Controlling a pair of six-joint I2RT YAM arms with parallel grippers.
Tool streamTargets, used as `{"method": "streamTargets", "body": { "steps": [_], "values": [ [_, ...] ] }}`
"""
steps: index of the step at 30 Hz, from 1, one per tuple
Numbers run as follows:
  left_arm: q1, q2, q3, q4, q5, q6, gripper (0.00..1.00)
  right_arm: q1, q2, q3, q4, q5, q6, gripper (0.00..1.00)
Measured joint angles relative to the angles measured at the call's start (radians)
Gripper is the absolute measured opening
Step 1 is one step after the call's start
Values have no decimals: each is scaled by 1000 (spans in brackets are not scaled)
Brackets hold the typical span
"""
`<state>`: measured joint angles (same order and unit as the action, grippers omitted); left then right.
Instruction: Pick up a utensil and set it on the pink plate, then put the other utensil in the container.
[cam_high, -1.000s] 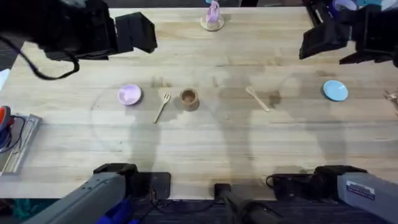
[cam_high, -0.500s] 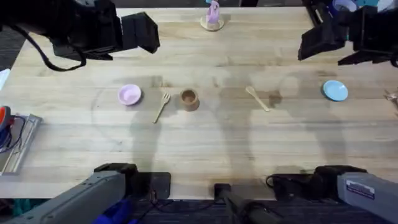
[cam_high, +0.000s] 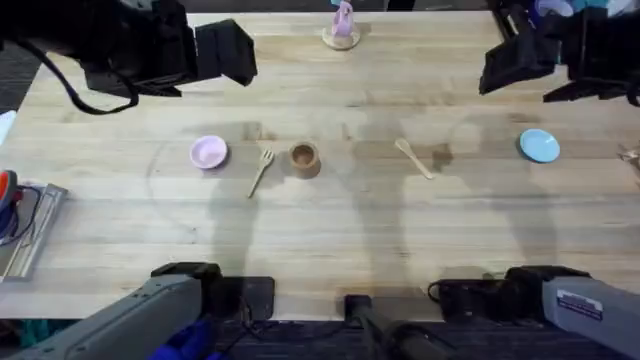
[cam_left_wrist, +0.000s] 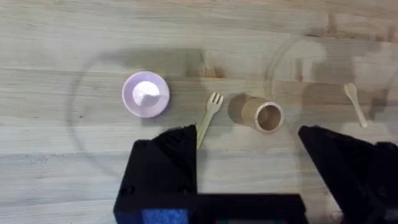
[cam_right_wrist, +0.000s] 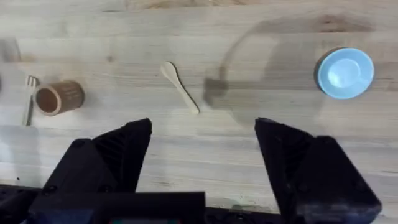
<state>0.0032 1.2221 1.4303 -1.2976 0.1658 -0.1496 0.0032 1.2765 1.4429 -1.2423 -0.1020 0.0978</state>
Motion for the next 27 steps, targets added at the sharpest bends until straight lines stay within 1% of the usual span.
{"method": "streamTargets", "body": {
  "steps": [7, 10, 20, 27],
  "values": [
    [0, 0, -3, -15, 0, 23, 994, 0, 0, 0, 0, 0, 0, 996],
    [0, 0, -36, -8, 0, 27, 994, 0, 0, 0, 0, 0, 0, 996],
    [0, 1, -343, 168, 3, 30, 993, 0, 0, 0, 5, 0, 0, 996],
    [0, 1, -521, 313, 4, 34, 993, 0, 0, 0, 6, 0, 0, 995]
  ]
}}
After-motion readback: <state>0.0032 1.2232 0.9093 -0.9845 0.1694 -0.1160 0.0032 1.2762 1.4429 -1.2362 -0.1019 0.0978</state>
